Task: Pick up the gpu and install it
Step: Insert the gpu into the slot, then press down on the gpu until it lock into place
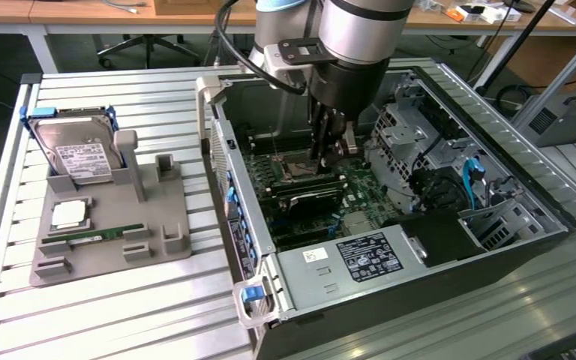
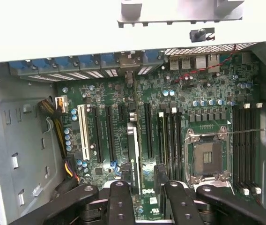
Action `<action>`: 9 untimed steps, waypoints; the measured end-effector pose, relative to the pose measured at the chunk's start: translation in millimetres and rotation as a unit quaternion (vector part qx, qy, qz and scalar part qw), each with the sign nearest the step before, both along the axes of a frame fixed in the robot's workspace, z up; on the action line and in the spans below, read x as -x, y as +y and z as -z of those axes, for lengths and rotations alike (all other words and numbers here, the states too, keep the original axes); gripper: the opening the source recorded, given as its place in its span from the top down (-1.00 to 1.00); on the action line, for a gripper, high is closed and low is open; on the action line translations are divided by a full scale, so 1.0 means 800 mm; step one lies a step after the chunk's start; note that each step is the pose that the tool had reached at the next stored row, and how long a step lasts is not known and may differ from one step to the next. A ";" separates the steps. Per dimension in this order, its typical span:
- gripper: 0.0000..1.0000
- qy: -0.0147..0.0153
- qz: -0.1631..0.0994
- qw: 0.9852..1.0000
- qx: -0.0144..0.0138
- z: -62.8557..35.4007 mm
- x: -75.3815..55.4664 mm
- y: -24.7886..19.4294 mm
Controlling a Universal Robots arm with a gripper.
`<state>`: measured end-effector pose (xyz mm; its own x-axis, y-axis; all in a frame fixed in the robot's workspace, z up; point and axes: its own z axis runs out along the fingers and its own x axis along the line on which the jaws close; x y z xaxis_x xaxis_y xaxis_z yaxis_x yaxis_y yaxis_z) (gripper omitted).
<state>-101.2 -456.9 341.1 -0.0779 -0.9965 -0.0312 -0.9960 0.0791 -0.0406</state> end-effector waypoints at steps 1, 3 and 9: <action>0.33 0.000 0.000 1.000 0.000 0.000 0.000 0.0000; 0.33 0.000 0.000 1.000 0.000 0.000 0.000 0.0000; 0.33 0.000 0.000 1.000 0.000 0.000 0.000 0.0000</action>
<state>-101.2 -456.9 341.2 -0.0779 -0.9965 -0.0310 -0.9960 0.0792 -0.0405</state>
